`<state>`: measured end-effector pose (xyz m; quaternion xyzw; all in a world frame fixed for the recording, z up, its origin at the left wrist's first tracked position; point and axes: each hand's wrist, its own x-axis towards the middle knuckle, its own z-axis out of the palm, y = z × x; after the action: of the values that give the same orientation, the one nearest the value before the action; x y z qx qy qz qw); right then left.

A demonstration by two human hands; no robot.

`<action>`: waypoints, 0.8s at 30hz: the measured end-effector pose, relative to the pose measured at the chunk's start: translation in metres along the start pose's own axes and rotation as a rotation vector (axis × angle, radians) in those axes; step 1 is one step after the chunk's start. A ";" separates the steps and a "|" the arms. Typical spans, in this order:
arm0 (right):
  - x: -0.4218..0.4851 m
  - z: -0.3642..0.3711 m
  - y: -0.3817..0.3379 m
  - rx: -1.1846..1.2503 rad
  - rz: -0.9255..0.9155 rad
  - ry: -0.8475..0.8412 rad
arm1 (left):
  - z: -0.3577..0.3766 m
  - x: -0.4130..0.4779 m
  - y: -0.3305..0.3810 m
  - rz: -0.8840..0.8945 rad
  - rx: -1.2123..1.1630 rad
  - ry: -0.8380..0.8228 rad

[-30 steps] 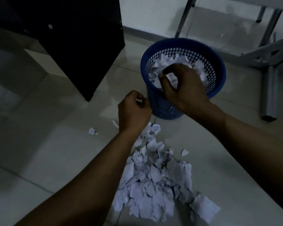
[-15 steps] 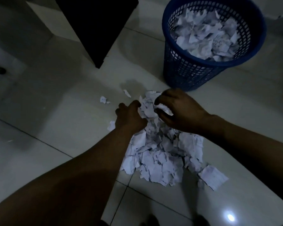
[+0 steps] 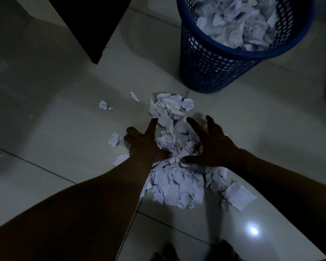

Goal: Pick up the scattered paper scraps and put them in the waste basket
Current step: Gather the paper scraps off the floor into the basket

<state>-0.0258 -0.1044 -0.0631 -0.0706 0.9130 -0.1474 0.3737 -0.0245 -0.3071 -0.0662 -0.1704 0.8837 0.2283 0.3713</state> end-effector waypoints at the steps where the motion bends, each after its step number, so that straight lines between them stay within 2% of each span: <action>1: -0.002 0.003 0.002 0.008 0.008 0.027 | 0.003 0.001 0.004 0.026 0.014 0.013; 5: -0.010 0.017 0.008 0.020 0.012 0.117 | 0.009 0.002 0.015 0.133 0.063 0.101; 13: -0.009 0.023 0.011 0.019 -0.034 0.215 | 0.021 0.019 0.013 0.253 0.022 0.107; 18: 0.010 0.021 -0.005 0.018 -0.125 0.260 | 0.010 0.019 0.002 0.228 -0.073 0.156; 24: 0.039 0.030 -0.018 -0.156 -0.239 0.296 | -0.001 0.006 -0.023 0.154 -0.110 0.177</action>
<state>-0.0326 -0.1374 -0.1032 -0.1847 0.9518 -0.1285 0.2085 -0.0181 -0.3282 -0.0758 -0.1415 0.9097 0.2884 0.2633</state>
